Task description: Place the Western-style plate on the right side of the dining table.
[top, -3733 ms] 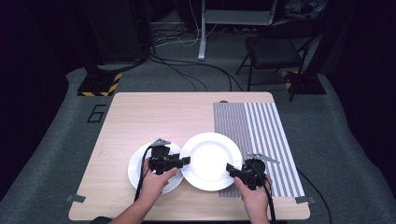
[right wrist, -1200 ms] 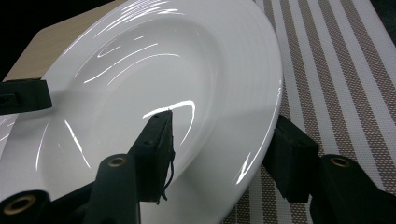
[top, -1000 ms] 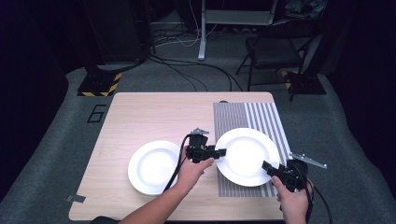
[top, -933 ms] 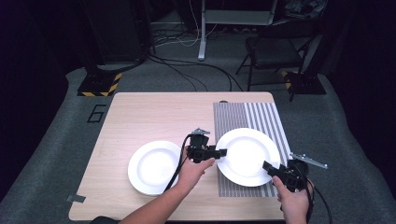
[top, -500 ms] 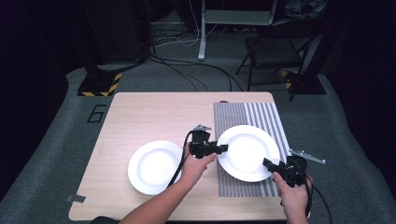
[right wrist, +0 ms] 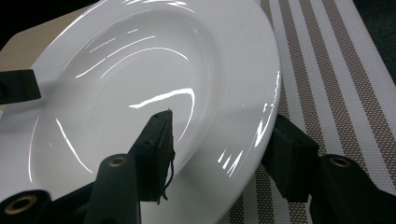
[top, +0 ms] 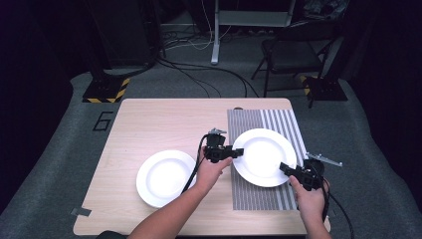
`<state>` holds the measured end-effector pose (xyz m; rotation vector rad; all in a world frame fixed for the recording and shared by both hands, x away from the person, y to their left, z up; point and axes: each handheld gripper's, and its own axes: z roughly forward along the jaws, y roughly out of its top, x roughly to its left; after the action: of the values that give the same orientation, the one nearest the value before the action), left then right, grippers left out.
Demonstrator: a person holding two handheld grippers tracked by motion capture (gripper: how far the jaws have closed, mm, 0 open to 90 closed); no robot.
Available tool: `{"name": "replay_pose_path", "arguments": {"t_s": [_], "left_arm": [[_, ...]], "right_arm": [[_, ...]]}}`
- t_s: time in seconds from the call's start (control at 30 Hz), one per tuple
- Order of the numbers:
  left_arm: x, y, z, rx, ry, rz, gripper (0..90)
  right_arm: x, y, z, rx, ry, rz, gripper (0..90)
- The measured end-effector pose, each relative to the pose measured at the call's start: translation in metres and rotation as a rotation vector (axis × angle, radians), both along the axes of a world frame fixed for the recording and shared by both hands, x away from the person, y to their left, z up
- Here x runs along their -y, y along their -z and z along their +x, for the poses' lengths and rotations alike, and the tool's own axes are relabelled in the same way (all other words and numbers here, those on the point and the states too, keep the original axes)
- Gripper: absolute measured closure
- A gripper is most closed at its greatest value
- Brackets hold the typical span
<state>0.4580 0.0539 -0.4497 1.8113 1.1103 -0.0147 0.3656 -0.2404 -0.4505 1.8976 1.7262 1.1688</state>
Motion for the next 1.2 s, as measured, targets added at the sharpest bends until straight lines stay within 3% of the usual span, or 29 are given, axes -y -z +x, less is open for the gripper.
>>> {"name": "replay_pose_path", "arguments": {"t_s": [0.3,0.57,1.2], "left_arm": [[0.006,0.015,0.009,-0.010,-0.012,0.031,53.4],[0.011,0.031,0.018,-0.045,-0.011,0.043,54.3],[0.015,0.045,0.029,-0.055,-0.018,0.051,54.7]], "right_arm": [[0.002,0.013,0.012,-0.006,0.018,0.001,45.6],[0.004,0.025,0.020,-0.025,0.021,-0.026,45.6],[0.006,0.041,0.032,-0.055,0.021,-0.050,45.8]]}}
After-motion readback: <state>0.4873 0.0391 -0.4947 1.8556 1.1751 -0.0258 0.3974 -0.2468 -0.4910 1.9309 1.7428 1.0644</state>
